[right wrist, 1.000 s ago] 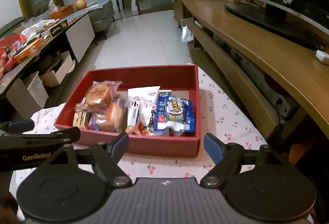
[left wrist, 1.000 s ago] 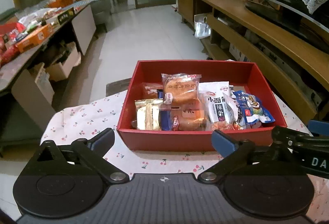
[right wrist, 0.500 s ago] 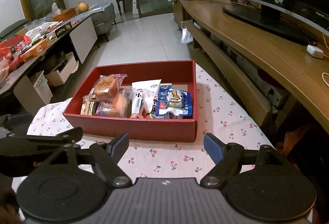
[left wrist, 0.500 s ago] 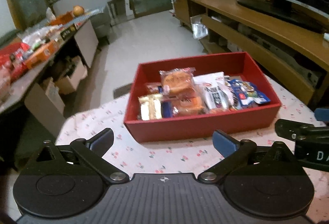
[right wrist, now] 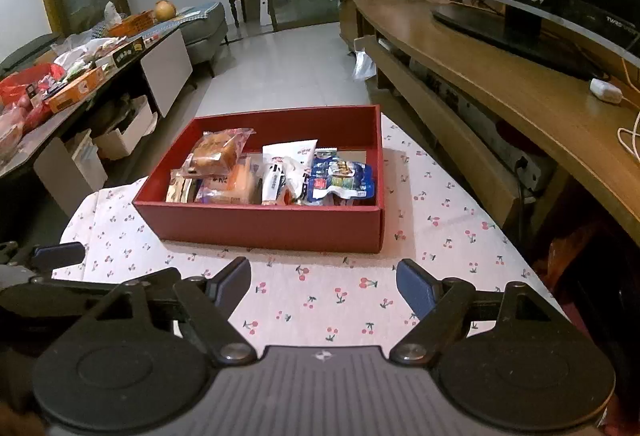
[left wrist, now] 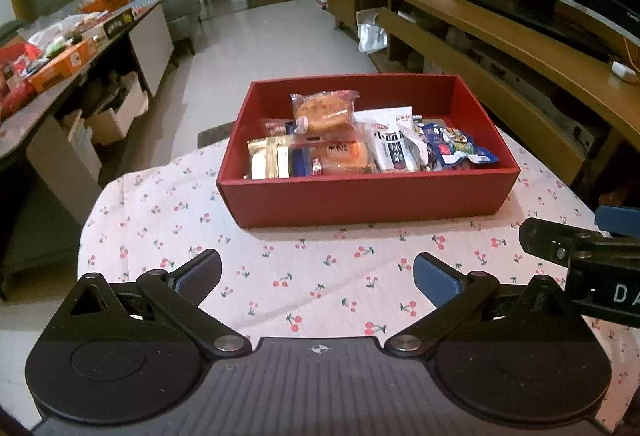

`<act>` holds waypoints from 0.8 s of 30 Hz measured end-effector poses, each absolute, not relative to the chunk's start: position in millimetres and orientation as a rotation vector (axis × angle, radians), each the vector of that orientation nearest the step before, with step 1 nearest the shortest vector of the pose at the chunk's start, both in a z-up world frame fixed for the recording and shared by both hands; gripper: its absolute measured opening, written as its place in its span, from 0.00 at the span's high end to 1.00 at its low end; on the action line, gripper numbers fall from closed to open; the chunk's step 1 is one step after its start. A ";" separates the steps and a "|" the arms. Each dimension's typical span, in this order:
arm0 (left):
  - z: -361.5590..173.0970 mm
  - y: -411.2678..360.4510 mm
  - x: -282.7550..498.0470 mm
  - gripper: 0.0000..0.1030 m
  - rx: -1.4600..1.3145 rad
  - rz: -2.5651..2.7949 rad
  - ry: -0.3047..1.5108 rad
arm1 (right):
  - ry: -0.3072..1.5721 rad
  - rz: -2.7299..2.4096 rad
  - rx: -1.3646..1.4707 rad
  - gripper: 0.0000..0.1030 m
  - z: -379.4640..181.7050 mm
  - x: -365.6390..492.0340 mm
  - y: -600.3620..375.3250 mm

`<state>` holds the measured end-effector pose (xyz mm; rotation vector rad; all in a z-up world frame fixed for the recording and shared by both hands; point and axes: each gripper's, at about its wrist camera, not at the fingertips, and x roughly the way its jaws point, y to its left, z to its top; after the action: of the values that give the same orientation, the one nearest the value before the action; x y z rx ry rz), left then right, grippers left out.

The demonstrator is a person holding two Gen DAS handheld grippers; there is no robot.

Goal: Organize snacks

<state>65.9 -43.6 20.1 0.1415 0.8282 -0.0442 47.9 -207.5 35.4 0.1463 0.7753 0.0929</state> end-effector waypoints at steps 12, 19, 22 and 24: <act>16.7 -35.7 56.3 0.01 0.083 -0.040 0.867 | 0.775 0.115 0.135 0.10 35.7 39.9 -203.4; 13.9 -32.4 58.6 0.01 0.041 -0.061 0.891 | 0.776 0.122 0.137 0.10 35.3 38.9 -202.6; 9.8 -28.4 60.8 0.00 -0.001 -0.065 0.918 | 0.782 0.135 0.129 0.10 34.4 38.7 -200.5; 9.9 -28.0 59.9 0.00 0.004 -0.057 0.910 | 0.784 0.142 0.124 0.10 33.6 38.8 -198.4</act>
<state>59.9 -28.0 9.9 0.0039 0.9099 -0.0575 38.8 -198.4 33.6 0.1240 0.7843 0.1421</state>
